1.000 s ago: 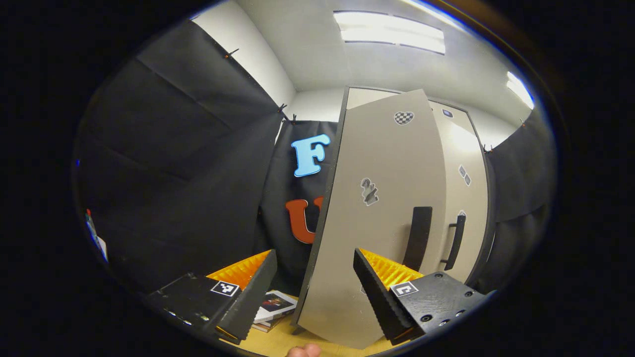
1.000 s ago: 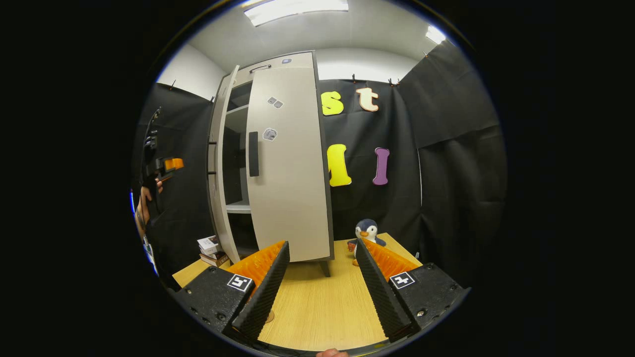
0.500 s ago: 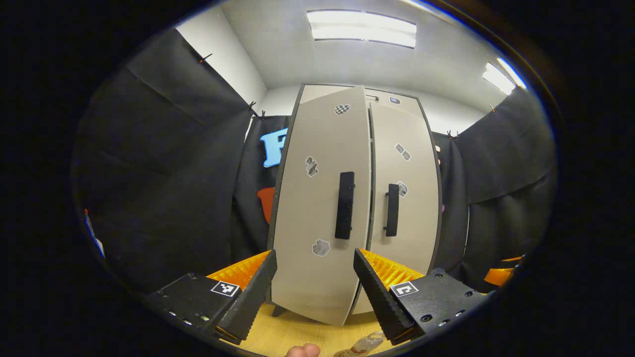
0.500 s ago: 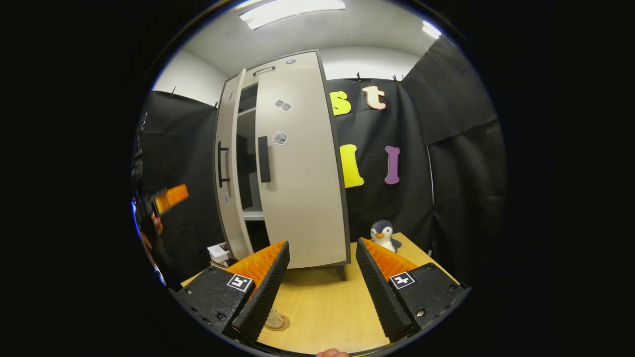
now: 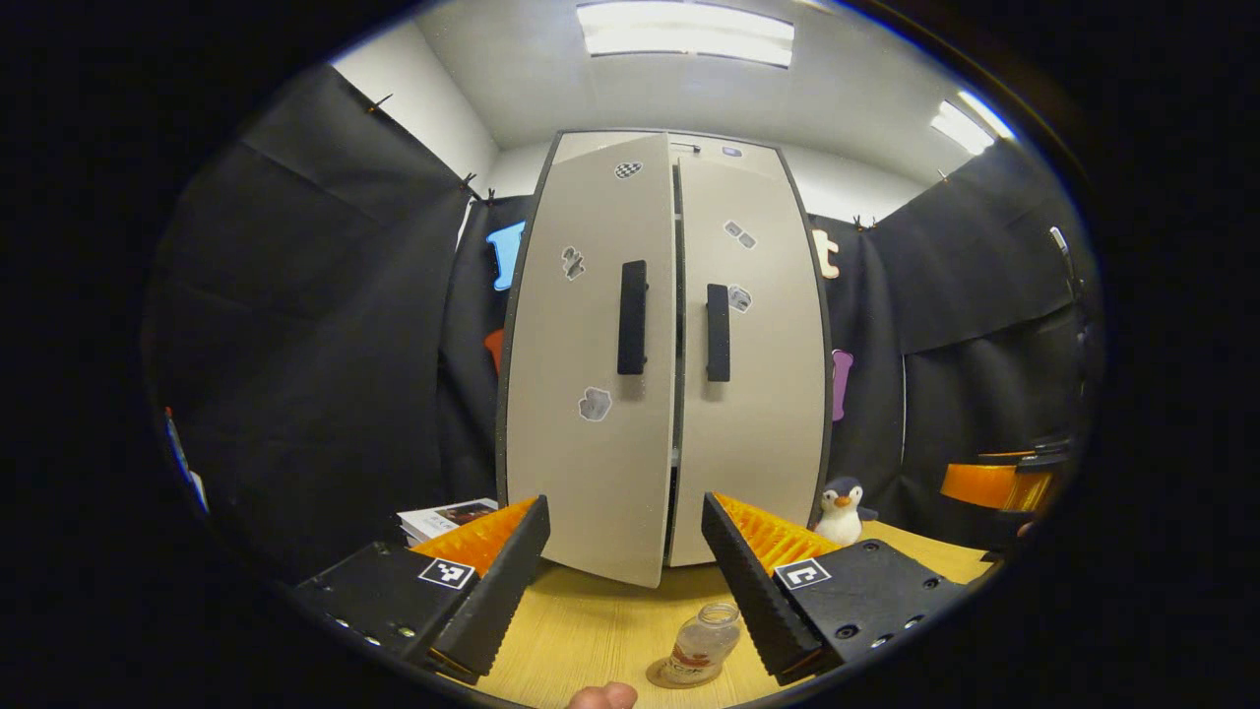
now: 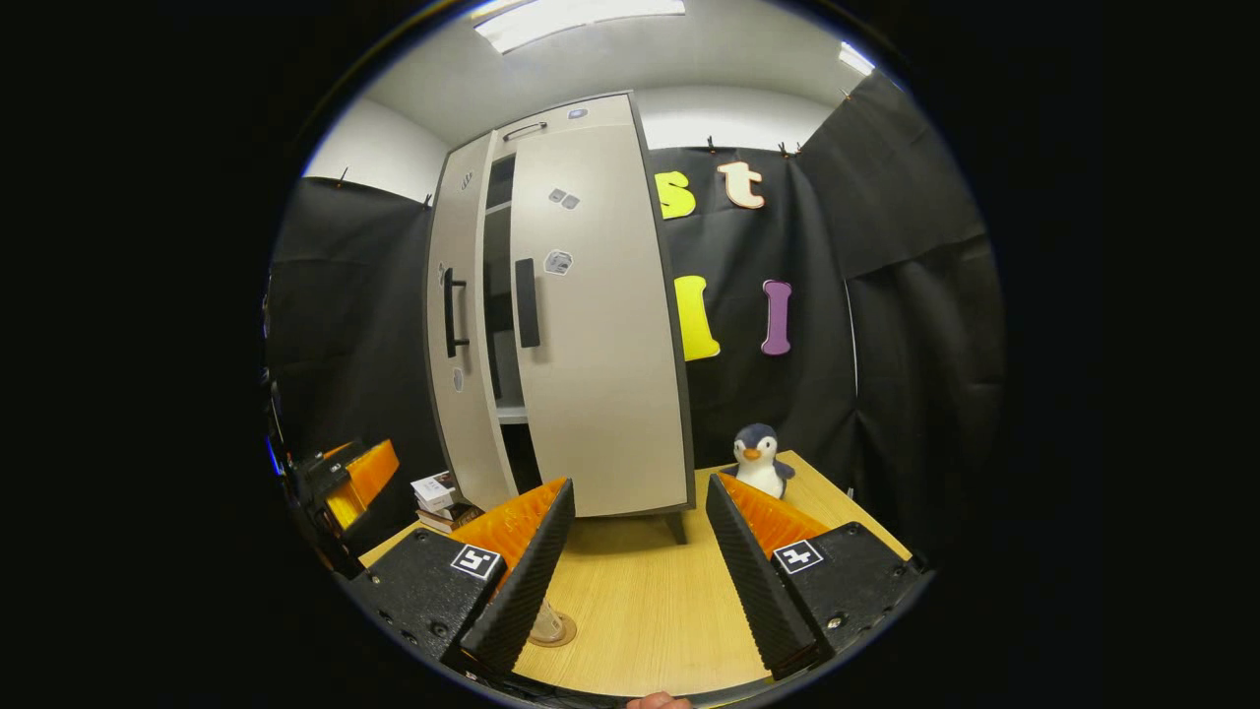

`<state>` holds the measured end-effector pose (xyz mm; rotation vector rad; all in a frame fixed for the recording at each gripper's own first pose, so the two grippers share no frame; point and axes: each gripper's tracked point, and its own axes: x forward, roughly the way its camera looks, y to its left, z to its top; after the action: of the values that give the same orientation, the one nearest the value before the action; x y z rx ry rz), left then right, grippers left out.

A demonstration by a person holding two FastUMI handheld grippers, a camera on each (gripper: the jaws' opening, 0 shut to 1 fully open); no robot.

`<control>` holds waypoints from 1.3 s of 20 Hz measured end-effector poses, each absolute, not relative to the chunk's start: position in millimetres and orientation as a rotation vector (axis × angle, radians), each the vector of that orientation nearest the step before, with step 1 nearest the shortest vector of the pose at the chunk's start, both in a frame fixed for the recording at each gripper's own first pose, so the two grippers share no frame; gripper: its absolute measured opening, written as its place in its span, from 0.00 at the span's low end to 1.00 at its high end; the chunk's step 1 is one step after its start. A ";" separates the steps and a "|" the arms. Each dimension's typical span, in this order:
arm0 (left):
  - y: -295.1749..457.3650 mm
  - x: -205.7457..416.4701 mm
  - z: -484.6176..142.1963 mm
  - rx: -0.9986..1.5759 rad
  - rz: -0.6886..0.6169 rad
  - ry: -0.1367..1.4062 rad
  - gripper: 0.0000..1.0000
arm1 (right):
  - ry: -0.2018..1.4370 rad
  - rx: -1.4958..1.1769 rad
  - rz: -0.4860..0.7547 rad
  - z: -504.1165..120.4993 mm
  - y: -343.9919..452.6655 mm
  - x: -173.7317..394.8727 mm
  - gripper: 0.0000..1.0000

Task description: Grasp the bottle in the cabinet with the left hand and place it on the coaster, then close the right door with the right hand and the left door with the left hand.

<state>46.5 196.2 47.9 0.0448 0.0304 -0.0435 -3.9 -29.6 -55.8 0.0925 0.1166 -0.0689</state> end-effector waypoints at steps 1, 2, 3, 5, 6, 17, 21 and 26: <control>196.4 46.5 46.6 0.046 -0.042 0.034 0.95 | 0.118 0.099 -0.074 -56.3 -30.8 -5.2 0.83; 197.4 45.9 46.3 0.050 -0.041 0.036 0.99 | 0.118 0.105 -0.076 -56.1 -31.8 -5.5 0.83; 197.8 45.1 46.5 0.057 -0.041 0.036 0.95 | 0.118 0.113 -0.077 -56.5 -31.8 -5.5 0.83; 199.9 46.1 48.1 0.065 -0.042 0.029 0.94 | 0.120 0.120 -0.077 -57.6 -31.7 -5.1 0.83; 199.1 46.6 48.4 0.066 -0.043 0.024 0.94 | 0.122 0.121 -0.077 -58.2 -31.3 -4.8 0.83; 196.1 48.8 49.7 0.057 -0.057 0.018 0.95 | 0.143 0.120 -0.064 -64.8 -23.6 -4.7 0.83; 196.7 49.3 49.7 0.051 -0.050 0.019 0.95 | 0.153 0.129 -0.059 -66.9 -19.7 -3.2 0.83; 197.7 48.8 49.6 0.050 -0.041 0.021 0.95 | 0.150 0.124 -0.056 -64.0 -18.3 0.6 0.83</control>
<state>48.8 197.7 49.6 0.0504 0.0206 -0.0407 0.6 -18.3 -64.0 0.1244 0.1498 -0.0561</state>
